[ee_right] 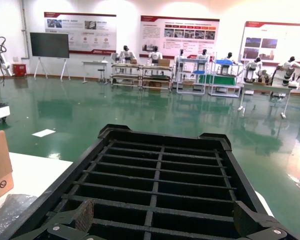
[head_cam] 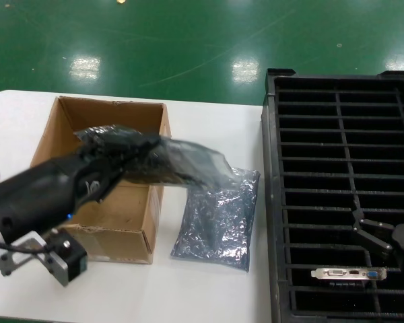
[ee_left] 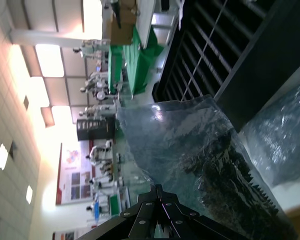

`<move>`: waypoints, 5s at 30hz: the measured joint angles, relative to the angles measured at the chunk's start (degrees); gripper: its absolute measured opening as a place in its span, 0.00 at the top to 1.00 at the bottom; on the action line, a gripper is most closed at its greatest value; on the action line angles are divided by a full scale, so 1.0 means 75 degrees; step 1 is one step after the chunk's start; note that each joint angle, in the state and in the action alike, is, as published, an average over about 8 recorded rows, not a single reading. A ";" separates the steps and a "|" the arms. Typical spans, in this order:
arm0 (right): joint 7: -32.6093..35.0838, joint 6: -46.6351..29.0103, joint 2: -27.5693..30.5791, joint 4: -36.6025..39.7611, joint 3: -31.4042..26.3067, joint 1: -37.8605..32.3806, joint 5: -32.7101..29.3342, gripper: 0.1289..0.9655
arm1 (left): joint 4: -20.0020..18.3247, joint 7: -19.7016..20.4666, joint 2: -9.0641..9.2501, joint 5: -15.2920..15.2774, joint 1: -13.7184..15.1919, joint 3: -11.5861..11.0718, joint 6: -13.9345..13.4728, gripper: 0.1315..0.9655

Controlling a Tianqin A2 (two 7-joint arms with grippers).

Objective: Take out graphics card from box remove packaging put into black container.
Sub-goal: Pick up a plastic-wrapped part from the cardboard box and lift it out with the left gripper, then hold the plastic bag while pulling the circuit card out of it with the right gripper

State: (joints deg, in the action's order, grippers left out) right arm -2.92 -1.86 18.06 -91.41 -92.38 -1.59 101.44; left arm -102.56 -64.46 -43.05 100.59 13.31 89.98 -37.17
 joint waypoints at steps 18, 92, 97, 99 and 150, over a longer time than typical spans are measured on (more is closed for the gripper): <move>-0.0015 0.0005 0.0018 0.0014 0.0003 -0.0008 0.0014 0.00 | -0.0165 -0.0294 0.0077 0.0060 -0.0260 0.0059 -0.0292 0.99; 0.2527 -0.4457 0.1006 -0.0204 -0.0792 -0.1116 0.0715 0.94 | -0.0165 -0.0294 0.0078 0.0059 -0.0260 0.0058 -0.0293 0.99; 0.2628 -0.4387 0.0897 -0.0026 -0.0992 -0.1413 0.0531 0.97 | -0.0165 -0.0294 0.0078 0.0059 -0.0260 0.0058 -0.0293 0.99; 0.2664 -0.4352 0.0842 0.0066 -0.1096 -0.1557 0.0436 0.99 | -0.0165 -0.0294 0.0078 0.0059 -0.0260 0.0058 -0.0293 0.99; 0.2380 -0.5206 0.1267 0.0146 -0.2264 -0.2903 -0.0192 0.99 | -0.0165 -0.0293 0.0079 0.0058 -0.0260 0.0058 -0.0294 0.99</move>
State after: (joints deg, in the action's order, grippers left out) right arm 14.94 -40.91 27.56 -90.32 -109.36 -23.37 100.01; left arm -103.79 -66.66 -42.46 101.03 11.36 90.41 -39.38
